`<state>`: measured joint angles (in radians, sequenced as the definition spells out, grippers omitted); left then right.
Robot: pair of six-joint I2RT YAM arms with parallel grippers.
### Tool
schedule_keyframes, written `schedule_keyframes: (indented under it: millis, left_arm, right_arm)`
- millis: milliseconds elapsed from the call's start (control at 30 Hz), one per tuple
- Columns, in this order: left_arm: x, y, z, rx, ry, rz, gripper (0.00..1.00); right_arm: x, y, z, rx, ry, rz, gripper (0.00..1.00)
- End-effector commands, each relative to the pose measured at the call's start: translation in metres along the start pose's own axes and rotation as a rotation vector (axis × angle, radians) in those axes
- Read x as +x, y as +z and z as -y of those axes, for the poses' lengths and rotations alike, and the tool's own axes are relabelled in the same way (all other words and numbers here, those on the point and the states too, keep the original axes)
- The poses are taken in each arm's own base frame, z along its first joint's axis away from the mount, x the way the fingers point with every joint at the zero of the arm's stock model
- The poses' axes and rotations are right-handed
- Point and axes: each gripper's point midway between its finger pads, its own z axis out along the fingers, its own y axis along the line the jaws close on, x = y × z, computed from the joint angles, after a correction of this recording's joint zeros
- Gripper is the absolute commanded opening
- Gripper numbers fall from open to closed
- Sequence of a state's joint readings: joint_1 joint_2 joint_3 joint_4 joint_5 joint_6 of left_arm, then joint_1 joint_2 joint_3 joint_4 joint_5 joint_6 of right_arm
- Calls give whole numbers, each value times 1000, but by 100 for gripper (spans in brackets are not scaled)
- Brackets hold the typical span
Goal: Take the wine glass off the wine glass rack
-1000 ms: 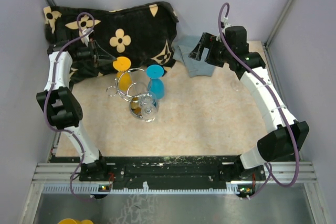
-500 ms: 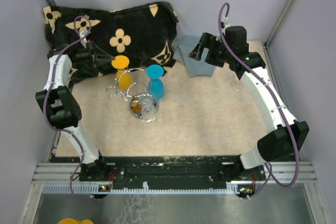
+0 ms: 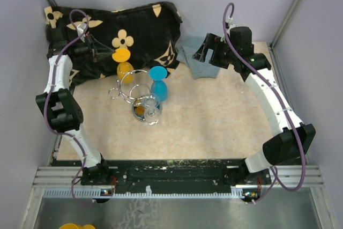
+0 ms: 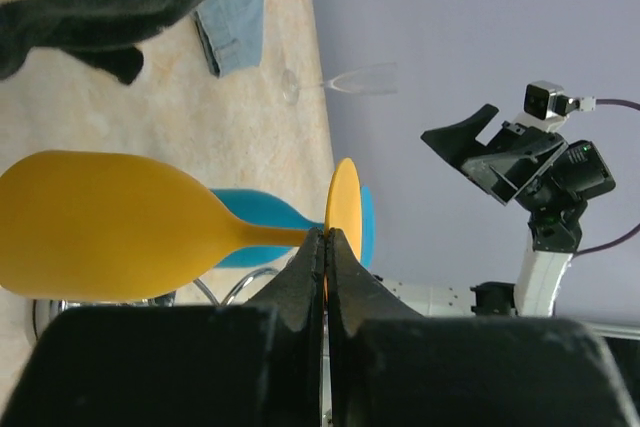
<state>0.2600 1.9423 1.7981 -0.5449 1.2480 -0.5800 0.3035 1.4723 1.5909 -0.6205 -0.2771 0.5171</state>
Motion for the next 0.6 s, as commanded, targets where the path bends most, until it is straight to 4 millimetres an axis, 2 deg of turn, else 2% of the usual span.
schedule_keyframes:
  millis: [0,167,300,433,567]
  left_arm:
    - [-23,-9,44,2,188,77,0]
    - [-38,-5,74,-4,328,120,0]
    - [-39,7,105,3,483,130,0]
    - [-24,28,128,-44,681,119,0]
    - [16,60,163,-67,960,83,0]
  right_arm:
    - [-24,-23,-18,-49,-38,98,92]
    - [-25,-22,-20,-58,-38,96,92]
    - [-29,-23,-22,-61,-45,99,92]
    - [-41,-33,-18,-28,-80,122,92]
    - [-68,-55,-8,-32,-54,179,93]
